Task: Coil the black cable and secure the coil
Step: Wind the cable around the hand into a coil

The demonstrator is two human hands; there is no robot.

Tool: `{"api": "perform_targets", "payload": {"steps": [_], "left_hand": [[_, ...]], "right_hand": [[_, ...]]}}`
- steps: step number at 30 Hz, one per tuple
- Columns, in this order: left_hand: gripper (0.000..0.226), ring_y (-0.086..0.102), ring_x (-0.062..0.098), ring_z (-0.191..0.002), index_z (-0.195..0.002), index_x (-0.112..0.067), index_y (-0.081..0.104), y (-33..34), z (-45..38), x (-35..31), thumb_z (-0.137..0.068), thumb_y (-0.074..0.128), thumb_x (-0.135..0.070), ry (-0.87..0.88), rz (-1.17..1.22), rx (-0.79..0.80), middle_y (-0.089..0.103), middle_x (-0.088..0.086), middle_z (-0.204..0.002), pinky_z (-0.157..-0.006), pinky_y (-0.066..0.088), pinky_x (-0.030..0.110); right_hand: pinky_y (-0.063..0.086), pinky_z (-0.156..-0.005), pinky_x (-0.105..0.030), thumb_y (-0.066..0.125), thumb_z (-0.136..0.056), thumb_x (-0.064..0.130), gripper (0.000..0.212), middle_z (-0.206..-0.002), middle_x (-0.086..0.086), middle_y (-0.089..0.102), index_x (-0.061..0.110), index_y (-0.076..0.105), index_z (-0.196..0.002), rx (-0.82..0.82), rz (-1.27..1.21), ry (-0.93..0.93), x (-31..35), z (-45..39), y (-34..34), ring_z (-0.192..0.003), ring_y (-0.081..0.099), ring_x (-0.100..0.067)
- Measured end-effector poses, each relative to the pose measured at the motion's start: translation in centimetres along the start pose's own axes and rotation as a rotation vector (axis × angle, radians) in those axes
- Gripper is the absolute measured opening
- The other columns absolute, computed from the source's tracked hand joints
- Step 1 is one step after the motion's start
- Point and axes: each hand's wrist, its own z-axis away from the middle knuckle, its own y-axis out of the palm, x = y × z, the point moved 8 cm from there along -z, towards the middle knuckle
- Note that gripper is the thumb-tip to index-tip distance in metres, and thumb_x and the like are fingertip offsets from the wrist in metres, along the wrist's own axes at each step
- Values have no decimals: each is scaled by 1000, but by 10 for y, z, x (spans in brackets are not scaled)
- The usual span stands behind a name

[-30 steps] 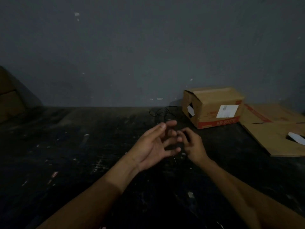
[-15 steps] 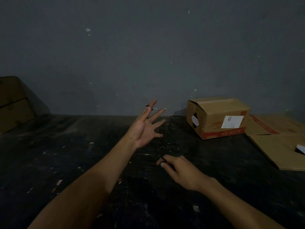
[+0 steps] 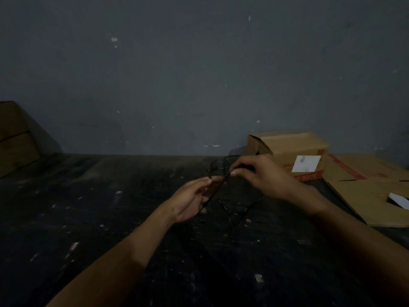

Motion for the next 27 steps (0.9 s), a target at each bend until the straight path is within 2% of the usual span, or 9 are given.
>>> {"api": "perform_targets", "payload": {"steps": [2,4,8,13,18,21,23,24,27], "left_hand": [[36,59,26,-118,-125,-26,66,9,2,1,-94,50,-34,-34,-58,38,66,4,-129,-76,35,39],[35,59,21,-123,-124,-27,66,17,3,1,-95,47,-33,-45,-64,90,64,3,-132,-73,34,36],[37,49,27,-133,-123,-25,67,28,7,1,-94,47,-35,-76,25,187,58,8,-140,-85,35,43],[36,42,34,-138,-121,-19,66,48,14,-5,-94,48,-34,-99,126,344,51,16,-145,-83,34,40],[35,34,43,-140,-123,-19,64,67,25,-20,-93,51,-32,-108,238,480,44,22,-149,-92,39,48],[37,30,46,-141,-126,-23,61,76,27,-35,-95,46,-34,-62,283,524,43,20,-150,-100,39,54],[39,28,48,-141,-129,-24,59,82,26,-45,-96,40,-34,-29,293,535,37,20,-153,-105,25,62],[39,27,49,-141,-130,-25,57,84,25,-49,-97,39,-34,-12,299,541,33,21,-154,-105,19,66],[39,24,51,-141,-131,-27,57,87,22,-60,-95,44,-35,28,333,560,27,22,-157,-102,14,75]], "right_hand": [[56,-72,-38,60,-89,37,11,-89,14,71,35,69,-97,-46,-6,9,0,-5,-7,-80,64,-1],[56,-73,-41,61,-89,38,10,-88,15,71,36,69,-95,-90,20,5,1,-9,-12,-82,64,-1],[56,-74,-42,60,-89,39,12,-88,11,72,34,70,-95,-134,33,31,-3,-13,-19,-83,64,-6],[55,-73,-38,58,-92,33,13,-89,7,72,30,70,-96,-141,3,57,-17,-10,-16,-82,64,-7],[52,-71,-34,50,-96,27,18,-89,-4,70,19,67,-97,-139,-63,112,-47,1,0,-82,65,-18],[53,-74,-40,50,-94,5,16,-93,-9,67,15,63,-99,-71,-140,182,-68,16,28,-86,64,-23],[53,-83,-37,49,-90,-8,30,-106,-10,67,11,61,-110,-11,-224,241,-76,27,56,-98,64,-20],[54,-84,-33,47,-92,-6,32,-109,-9,67,11,60,-116,14,-267,287,-79,33,71,-100,64,-19],[45,-67,-16,41,-100,17,26,-91,12,62,18,59,-118,128,-336,407,-82,53,122,-79,61,0]]}}
